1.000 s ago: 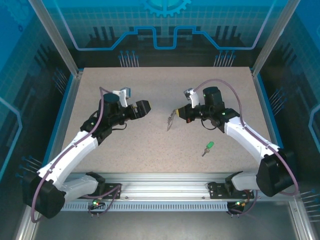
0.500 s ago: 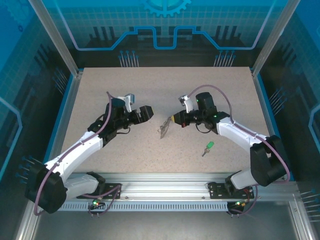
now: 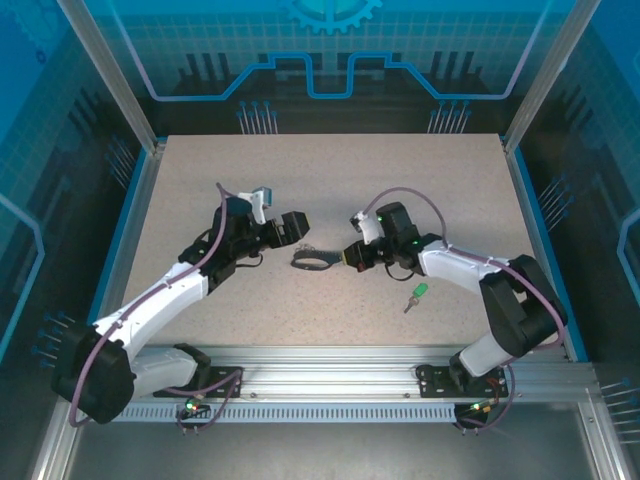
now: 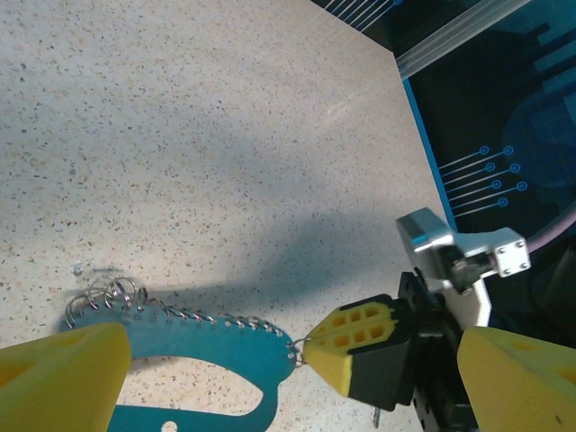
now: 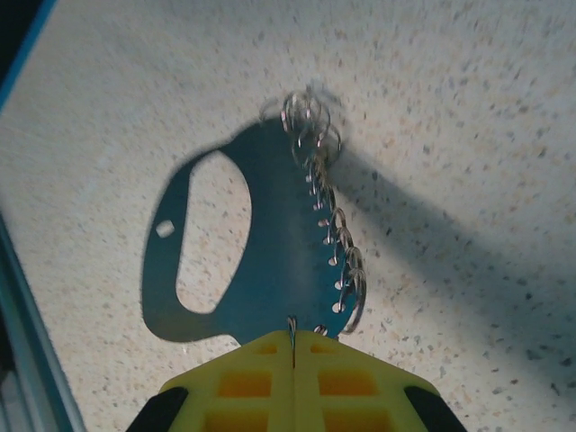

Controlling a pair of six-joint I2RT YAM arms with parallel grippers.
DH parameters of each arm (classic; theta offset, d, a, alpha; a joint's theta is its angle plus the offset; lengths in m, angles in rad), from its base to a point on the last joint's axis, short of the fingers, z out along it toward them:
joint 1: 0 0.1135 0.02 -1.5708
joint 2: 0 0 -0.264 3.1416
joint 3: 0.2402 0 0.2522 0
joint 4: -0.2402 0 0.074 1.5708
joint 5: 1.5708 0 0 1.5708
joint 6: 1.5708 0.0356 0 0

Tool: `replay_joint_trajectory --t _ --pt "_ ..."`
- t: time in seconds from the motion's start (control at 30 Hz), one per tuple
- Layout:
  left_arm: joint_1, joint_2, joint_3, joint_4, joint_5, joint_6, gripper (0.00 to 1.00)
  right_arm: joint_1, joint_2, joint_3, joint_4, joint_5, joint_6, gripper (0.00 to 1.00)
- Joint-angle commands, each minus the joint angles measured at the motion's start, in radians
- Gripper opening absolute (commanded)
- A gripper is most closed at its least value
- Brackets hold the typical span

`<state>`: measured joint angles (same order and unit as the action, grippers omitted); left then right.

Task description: Put the keys on the keyring

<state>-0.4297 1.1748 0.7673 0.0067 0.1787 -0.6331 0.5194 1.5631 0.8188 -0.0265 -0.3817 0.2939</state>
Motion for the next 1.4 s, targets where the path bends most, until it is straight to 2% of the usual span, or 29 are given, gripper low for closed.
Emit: replay_joint_trajectory --t 0.0,0.17,0.63,0.73,1.03,1.13,1.37 --pt "-0.010 0.008 -0.020 0.029 0.026 0.032 0.96 0.038 0.030 -0.006 -0.028 0.111 -0.009 0.00" --pt "-0.010 0.001 -0.028 0.036 0.031 0.030 0.96 0.056 0.052 -0.020 -0.017 0.173 0.016 0.00" --pt "-0.010 -0.004 -0.056 0.062 0.035 0.025 0.96 0.077 0.100 -0.037 0.004 0.213 0.048 0.00" --pt "-0.011 0.002 -0.056 0.069 0.038 0.023 0.96 0.077 0.092 -0.037 -0.009 0.223 0.047 0.07" --pt "-0.009 0.018 -0.057 0.085 0.043 0.021 0.96 0.077 0.067 -0.064 -0.010 0.225 0.051 0.12" --pt "-0.011 0.021 -0.058 0.091 0.043 0.018 0.96 0.076 0.056 -0.073 -0.010 0.225 0.053 0.19" --pt "-0.010 0.022 -0.063 0.099 0.043 0.018 0.96 0.077 0.043 -0.079 -0.008 0.218 0.054 0.18"
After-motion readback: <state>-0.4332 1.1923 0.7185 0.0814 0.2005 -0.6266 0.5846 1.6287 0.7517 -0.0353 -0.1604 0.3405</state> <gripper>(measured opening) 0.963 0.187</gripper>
